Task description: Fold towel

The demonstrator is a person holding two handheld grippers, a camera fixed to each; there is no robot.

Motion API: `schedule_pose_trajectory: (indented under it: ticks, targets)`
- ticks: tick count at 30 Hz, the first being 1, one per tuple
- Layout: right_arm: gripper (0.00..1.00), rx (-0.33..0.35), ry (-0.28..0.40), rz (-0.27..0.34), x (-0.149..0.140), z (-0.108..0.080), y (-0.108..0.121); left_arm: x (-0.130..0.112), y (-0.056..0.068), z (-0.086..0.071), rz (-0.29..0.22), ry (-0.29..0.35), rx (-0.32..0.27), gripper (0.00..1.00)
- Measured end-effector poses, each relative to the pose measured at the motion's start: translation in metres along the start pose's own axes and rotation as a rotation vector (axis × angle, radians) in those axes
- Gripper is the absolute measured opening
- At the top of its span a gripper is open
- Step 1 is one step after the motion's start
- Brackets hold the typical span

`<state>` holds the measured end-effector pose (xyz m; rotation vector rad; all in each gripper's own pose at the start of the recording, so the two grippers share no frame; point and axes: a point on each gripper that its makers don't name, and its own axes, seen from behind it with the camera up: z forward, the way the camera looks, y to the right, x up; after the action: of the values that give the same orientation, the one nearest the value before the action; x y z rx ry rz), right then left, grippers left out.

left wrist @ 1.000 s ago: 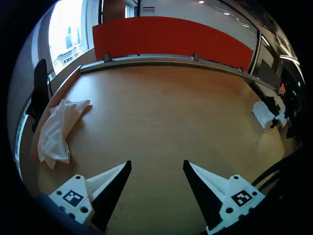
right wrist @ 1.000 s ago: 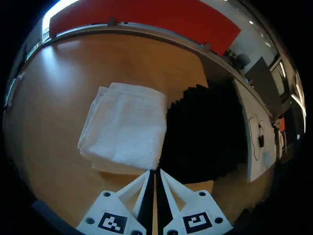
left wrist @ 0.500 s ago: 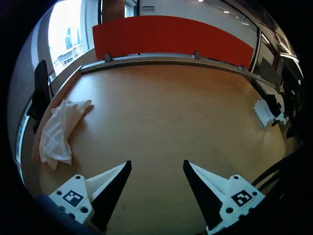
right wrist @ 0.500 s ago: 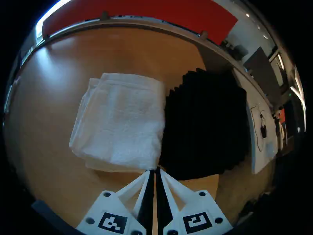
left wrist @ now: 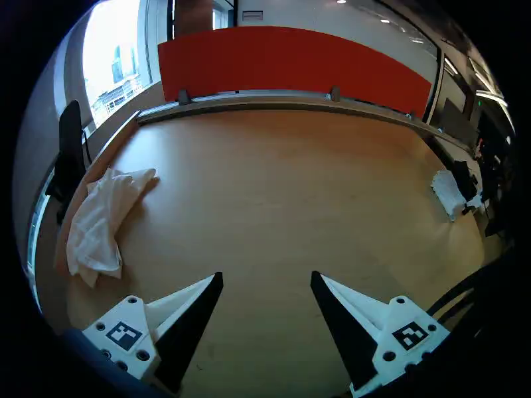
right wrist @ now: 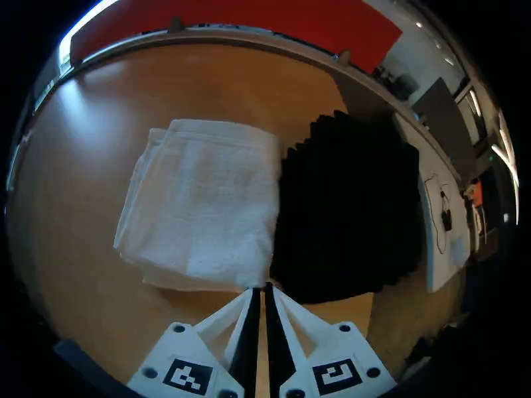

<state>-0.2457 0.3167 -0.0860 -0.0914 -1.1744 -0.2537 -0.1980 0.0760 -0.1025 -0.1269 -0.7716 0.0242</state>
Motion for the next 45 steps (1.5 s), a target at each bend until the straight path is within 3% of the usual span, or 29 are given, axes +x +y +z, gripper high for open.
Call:
schedule_pose_trajectory:
  ticks: [3, 7, 11, 14, 17, 32, 45]
  targets:
    - [0.15, -0.005, 0.001, 0.007, -0.002, -0.001, 0.001, 0.0, 0.001, 0.001, -0.002, 0.0, -0.004, 0.99]
    - [0.32, -0.004, 0.009, 0.017, -0.003, -0.004, 0.0, 0.0, 0.002, 0.001, -0.002, 0.0, -0.007, 0.99]
    - [0.64, -0.001, 0.018, 0.024, -0.004, -0.007, -0.001, 0.001, 0.003, 0.002, 0.001, 0.001, -0.009, 0.99]
    - [0.81, 0.003, 0.027, 0.025, -0.003, -0.009, -0.003, 0.003, 0.004, 0.002, 0.0, 0.004, -0.012, 0.99]
    - [0.91, 0.006, 0.035, 0.027, -0.002, -0.011, -0.005, 0.003, 0.005, 0.002, 0.0, 0.006, -0.015, 0.99]
    - [0.91, 0.036, 0.072, 0.057, 0.007, -0.021, -0.021, 0.004, 0.003, -0.002, -0.004, 0.02, -0.019, 0.99]
    - [0.91, 0.082, 0.129, 0.212, 0.021, -0.028, -0.04, 0.007, 0.0, -0.004, -0.008, 0.031, -0.02, 0.98]
